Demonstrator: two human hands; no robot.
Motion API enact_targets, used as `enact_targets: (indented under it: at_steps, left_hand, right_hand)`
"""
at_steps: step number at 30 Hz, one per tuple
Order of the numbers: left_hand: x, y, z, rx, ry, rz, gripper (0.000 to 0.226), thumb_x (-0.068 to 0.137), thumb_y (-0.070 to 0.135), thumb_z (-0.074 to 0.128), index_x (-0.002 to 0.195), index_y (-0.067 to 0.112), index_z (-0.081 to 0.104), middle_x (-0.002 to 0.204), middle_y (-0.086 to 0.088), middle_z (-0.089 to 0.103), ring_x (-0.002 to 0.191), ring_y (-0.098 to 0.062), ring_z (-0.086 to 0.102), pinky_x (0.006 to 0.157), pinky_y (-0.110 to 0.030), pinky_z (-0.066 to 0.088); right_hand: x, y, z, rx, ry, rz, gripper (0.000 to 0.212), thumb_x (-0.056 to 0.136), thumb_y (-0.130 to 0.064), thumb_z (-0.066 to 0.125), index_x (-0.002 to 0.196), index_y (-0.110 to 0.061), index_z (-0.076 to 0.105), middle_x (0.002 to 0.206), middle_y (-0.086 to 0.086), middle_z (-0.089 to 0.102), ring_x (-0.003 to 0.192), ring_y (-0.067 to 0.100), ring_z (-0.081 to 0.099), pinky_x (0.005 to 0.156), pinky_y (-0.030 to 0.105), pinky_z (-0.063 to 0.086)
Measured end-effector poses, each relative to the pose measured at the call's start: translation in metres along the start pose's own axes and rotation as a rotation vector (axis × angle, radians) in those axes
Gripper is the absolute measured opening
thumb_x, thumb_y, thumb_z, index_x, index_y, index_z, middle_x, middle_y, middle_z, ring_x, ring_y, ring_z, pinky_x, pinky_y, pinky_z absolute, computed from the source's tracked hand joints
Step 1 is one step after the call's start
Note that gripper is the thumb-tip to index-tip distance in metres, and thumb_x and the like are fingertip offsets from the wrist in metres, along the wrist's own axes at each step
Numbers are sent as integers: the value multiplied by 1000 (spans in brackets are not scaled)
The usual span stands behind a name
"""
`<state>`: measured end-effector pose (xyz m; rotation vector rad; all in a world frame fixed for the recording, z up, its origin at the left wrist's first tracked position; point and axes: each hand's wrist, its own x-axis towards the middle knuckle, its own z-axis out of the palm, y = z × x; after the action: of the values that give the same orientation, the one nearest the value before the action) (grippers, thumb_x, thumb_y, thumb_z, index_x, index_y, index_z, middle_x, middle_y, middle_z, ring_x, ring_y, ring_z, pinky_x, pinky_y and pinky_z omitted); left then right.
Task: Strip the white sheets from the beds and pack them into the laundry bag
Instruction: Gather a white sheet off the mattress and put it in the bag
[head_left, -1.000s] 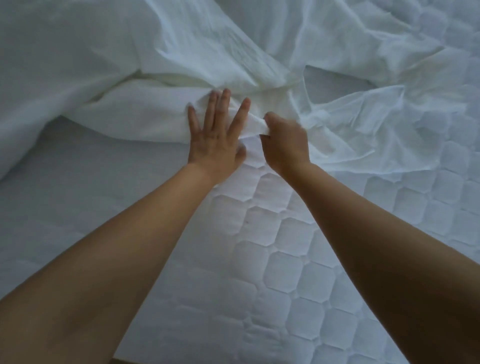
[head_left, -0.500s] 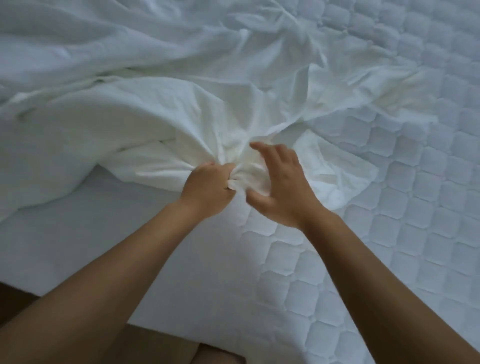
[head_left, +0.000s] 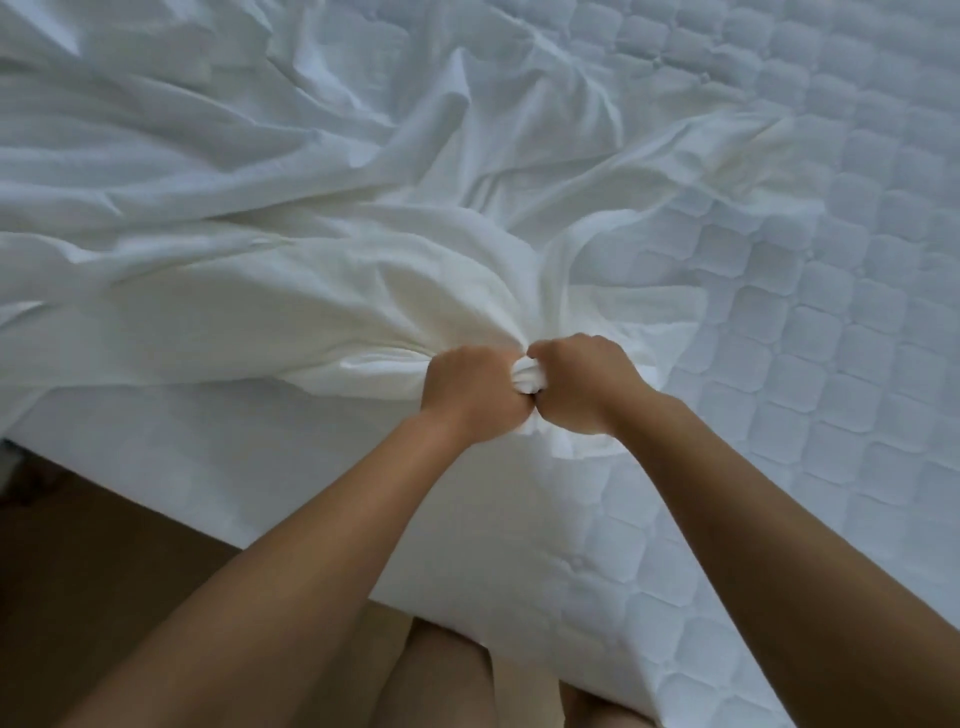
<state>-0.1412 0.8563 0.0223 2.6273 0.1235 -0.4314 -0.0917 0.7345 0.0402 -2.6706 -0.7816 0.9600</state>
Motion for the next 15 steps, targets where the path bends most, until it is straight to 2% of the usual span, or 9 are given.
enact_targets:
  at_steps: [2,4,7,9,10,12,14,15]
  left_hand:
    - [-12,37,18,-27,-69,-9,29,84,27,47,60,17,36,64,1,51,68,-24,44,59,-29,28]
    - [-28,75,45,-54,-161,2,32,84,22,47,56,16,33,57,2,42,65,-24,44,53,-29,26]
    - [-54,139,84,-145,-319,61,26,69,33,42,52,15,32,51,1,38,59,-23,41,49,-30,25]
    - [-68,182,107,-164,-358,124,24,60,36,36,51,15,31,49,1,38,58,-24,40,50,-31,26]
    - [-75,202,118,-165,-337,152,24,61,38,36,54,16,32,51,1,42,58,-25,43,51,-30,28]
    - [-89,233,139,-228,-146,248,25,66,40,40,65,16,45,63,-1,55,63,-29,54,54,-27,35]
    - [-100,244,153,-256,126,348,34,68,34,45,92,12,55,83,-7,62,77,-29,58,63,-30,44]
    - [-105,243,156,-250,225,367,41,69,31,47,106,13,52,96,-10,62,90,-27,55,72,-33,45]
  right_hand:
    - [-35,25,-3,-2,-52,44,18,78,-12,50,66,-19,40,66,-2,49,64,19,47,52,25,31]
    - [-74,53,3,9,-118,100,15,79,-15,50,67,-19,43,68,-1,53,65,18,49,54,25,34]
    - [-139,104,20,80,-209,206,10,79,-17,51,69,-16,50,67,-1,55,62,17,50,54,26,35]
    - [-182,138,27,155,-226,301,13,76,-16,53,64,-16,48,60,-2,52,56,17,46,51,25,34]
    - [-202,154,28,203,-227,354,15,73,-15,53,61,-16,44,57,-2,48,54,18,43,50,25,32]
    - [-230,180,26,274,-228,423,13,71,-15,52,60,-15,45,57,-2,49,54,19,44,50,27,33]
    - [-237,192,21,275,-221,397,10,73,-16,51,64,-13,53,61,0,58,56,19,52,51,27,38]
    - [-235,193,19,287,-210,368,11,74,-16,50,66,-12,56,61,2,60,57,20,55,52,27,39]
